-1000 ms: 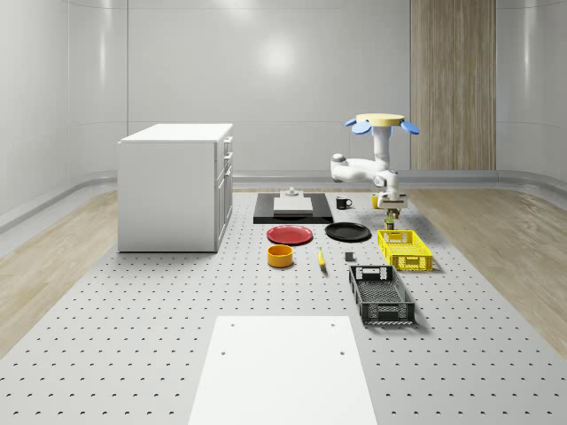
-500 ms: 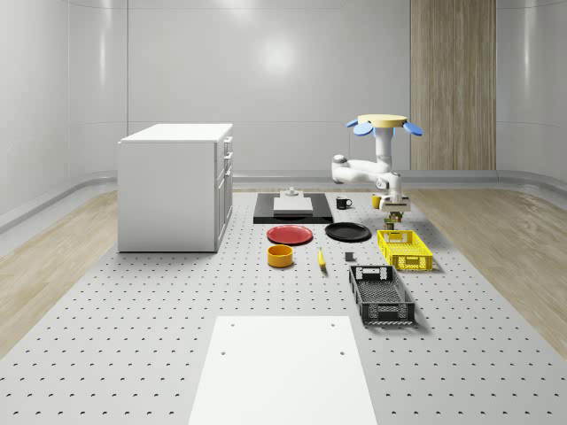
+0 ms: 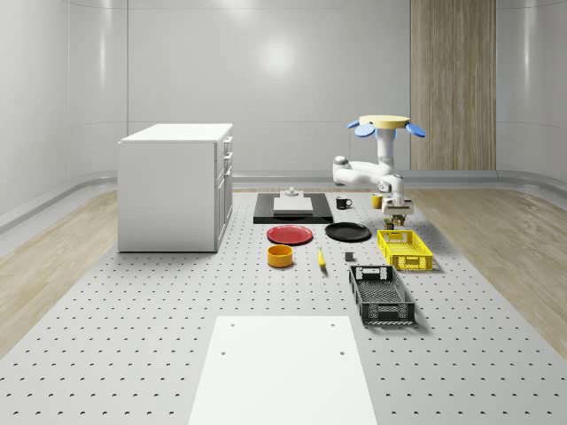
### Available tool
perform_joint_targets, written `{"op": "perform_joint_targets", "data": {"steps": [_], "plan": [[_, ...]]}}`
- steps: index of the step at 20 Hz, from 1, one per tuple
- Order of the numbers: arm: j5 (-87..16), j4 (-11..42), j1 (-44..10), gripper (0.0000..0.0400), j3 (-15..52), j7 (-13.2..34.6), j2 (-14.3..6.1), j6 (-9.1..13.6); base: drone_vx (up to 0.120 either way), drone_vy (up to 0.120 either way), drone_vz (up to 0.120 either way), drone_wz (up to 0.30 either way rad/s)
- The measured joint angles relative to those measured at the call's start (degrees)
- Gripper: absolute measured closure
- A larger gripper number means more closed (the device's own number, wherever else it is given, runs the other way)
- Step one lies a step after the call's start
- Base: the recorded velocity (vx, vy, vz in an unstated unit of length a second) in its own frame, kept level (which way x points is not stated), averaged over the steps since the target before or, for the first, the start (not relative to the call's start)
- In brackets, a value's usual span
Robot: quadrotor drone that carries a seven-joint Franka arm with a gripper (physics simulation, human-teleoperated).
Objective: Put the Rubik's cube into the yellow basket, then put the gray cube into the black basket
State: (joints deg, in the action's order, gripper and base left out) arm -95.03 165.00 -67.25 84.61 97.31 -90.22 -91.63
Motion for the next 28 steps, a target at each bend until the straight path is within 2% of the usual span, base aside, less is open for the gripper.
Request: {"op": "perform_joint_targets", "data": {"steps": [4, 11, 15, 18, 28], "plan": [[0.07, 0.00, -0.02, 0.0075, 0.02, 0.01, -0.18, -0.17, 0.120, 0.000, -0.010, 0.000], [0.18, -0.01, -0.04, 0.0075, 0.06, 0.03, -0.46, -0.43, 0.000, 0.000, -0.120, 0.000], [0.23, -0.01, -0.06, 0.0075, 0.08, 0.04, -0.60, -0.56, 0.110, 0.000, -0.120, 0.000], [0.27, -0.01, -0.07, 0.0075, 0.09, 0.05, -0.69, -0.65, 0.107, 0.000, -0.027, 0.000], [0.37, -0.01, -0.09, 0.0075, 0.12, 0.06, -0.95, -0.89, 0.000, 0.000, -0.120, 0.000]]}}
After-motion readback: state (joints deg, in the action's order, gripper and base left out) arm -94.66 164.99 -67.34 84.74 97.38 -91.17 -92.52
